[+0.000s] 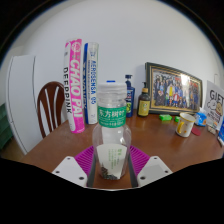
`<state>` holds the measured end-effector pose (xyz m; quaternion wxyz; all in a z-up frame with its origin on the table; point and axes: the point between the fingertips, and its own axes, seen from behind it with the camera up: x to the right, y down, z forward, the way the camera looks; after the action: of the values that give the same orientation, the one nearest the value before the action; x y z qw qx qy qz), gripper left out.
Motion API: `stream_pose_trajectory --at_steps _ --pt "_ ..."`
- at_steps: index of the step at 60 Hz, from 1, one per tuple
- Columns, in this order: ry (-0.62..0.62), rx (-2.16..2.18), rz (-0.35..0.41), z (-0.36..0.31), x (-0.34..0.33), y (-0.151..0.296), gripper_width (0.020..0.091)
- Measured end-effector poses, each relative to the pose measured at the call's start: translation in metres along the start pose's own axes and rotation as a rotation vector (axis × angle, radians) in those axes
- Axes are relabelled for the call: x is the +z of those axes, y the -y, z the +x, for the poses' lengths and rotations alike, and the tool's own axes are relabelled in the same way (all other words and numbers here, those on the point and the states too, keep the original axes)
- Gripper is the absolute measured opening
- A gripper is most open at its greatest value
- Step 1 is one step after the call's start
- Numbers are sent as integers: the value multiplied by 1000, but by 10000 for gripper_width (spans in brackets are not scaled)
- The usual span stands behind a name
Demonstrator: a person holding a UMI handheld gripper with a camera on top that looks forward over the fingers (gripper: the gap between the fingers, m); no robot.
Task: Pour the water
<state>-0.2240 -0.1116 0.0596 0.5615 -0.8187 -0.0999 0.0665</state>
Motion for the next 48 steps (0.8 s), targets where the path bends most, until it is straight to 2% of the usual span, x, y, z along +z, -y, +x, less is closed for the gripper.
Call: stream_pose_trajectory --at_steps 8,10,21,35,39,48 --pt "0 -4 15 2 -2 9 432" --pt "9 4 18 1 -3 17 434" --pt "73 166 94 17 -2 95 430" --pt "216 722 213 87 20 210 430" --pt "263 931 221 113 30 229 430" --pt "365 1428 253 180 62 240 431"
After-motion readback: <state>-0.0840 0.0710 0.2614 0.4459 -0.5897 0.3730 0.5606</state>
